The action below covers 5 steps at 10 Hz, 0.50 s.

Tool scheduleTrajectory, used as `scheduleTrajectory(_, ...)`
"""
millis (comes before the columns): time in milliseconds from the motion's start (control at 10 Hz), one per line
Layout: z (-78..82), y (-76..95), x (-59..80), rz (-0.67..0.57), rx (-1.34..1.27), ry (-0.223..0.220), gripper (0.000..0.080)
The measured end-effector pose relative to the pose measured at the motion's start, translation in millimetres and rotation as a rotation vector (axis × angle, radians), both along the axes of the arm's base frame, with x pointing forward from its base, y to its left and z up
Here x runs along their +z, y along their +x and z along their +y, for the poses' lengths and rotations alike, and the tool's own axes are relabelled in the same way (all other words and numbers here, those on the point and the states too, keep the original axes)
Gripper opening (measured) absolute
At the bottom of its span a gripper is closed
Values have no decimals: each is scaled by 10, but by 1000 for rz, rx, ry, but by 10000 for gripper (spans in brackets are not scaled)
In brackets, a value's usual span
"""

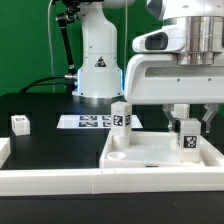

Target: Assemble square table

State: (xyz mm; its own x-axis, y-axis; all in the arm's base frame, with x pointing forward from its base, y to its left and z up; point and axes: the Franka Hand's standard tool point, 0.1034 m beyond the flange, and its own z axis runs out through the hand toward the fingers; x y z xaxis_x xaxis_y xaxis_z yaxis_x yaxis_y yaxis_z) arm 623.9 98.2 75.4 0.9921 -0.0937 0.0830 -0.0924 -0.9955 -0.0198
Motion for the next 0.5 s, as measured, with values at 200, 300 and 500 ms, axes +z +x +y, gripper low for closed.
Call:
scheduleTrajectory(200, 0, 0, 0, 1, -54, 6, 289)
scheduleTrajectory(300, -8, 2, 0, 2, -173, 18, 289)
scheduleTrajectory(500, -65, -3, -2, 6, -420, 33, 289)
